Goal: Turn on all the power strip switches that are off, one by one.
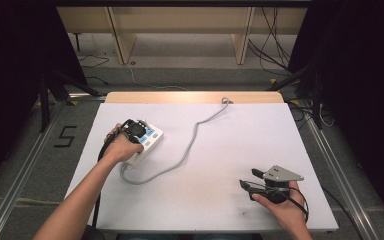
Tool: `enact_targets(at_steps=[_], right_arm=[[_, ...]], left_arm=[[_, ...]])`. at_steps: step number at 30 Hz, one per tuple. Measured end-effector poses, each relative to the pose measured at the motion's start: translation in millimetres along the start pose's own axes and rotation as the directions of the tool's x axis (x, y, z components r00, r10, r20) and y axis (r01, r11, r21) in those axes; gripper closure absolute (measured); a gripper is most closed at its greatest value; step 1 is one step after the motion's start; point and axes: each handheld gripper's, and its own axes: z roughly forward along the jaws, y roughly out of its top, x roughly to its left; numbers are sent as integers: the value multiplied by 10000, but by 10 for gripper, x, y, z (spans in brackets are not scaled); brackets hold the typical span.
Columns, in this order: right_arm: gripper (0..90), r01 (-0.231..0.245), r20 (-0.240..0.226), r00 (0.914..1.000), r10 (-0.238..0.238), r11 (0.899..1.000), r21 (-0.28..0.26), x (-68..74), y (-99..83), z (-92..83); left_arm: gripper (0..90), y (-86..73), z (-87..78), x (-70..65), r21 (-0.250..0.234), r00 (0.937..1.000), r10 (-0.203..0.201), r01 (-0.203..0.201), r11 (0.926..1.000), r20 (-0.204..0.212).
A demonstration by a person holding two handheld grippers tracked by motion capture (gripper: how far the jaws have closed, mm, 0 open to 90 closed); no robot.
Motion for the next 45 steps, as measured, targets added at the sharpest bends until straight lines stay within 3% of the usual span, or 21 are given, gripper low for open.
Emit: enact_targets(at_steps=[4,14,18,29,45], right_arm=[[384,1,-8,10000,-1,10000,-12,0,1,-2],[383,0,3,10000,0,10000,-55,-8,4,-6],[383,-15,22,10000,15,10000,-66,-9,4,-10],[383,-42,14,10000,42,10000,-37,-10,2,-9],[382,-24,8,10000,24,10000,-37,-10,2,-9]], left_arm=[[897,-12,1,22,-117,9997,-198,200,9997,174],[897,-40,-15,56,-403,9994,-183,195,9990,303],[897,-32,-26,66,-673,9986,-399,422,9968,347],[897,7,-76,88,-995,9984,-510,531,9936,237],[897,86,-99,121,-1038,9987,-483,496,9934,149]])
